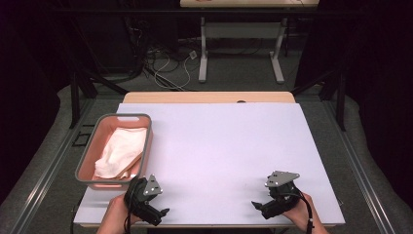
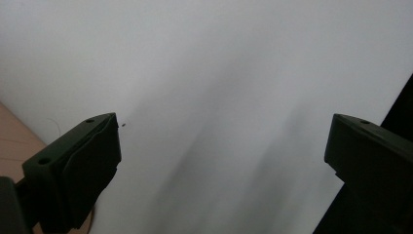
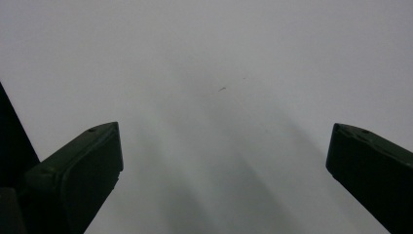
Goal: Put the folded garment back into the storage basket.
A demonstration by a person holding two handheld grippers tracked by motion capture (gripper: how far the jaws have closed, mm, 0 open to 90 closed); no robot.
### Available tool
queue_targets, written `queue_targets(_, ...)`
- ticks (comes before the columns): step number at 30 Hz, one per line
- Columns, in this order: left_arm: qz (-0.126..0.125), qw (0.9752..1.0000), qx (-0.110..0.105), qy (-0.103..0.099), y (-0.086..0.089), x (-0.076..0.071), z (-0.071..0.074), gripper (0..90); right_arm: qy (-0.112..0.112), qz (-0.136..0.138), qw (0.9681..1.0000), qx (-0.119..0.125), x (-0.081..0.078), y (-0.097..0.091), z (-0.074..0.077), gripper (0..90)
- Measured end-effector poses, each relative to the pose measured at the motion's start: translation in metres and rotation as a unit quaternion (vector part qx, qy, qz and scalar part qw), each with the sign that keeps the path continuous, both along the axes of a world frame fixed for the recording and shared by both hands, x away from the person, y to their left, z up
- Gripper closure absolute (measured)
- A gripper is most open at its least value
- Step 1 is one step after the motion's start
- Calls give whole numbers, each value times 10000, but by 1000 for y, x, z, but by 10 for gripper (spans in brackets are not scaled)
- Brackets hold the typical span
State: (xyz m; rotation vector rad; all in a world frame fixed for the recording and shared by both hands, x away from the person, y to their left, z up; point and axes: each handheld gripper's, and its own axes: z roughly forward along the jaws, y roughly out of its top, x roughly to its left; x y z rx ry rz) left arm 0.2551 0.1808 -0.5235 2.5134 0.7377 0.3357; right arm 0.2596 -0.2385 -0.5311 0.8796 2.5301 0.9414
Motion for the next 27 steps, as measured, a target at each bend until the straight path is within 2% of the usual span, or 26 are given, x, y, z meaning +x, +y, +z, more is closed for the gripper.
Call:
queue_targets(6, -17, 10000, -43, 31, 1, -5, 0, 3, 0, -55, 10000, 4, -2, -2, -1, 0)
queue_targets(12, -84, 9998, -185, 6, 4, -9, 0, 3, -46, -105, 9999, 13, -5, -6, -2, 0)
queue_targets(20, -110, 9997, -191, 93, 5, -8, -5, 3, -12, -159, 9999, 25, -6, -9, -5, 0)
queue_targets(27, -129, 9997, -177, 88, 3, -7, -5, 2, -62, -110, 9999, 52, -5, -9, -6, 0)
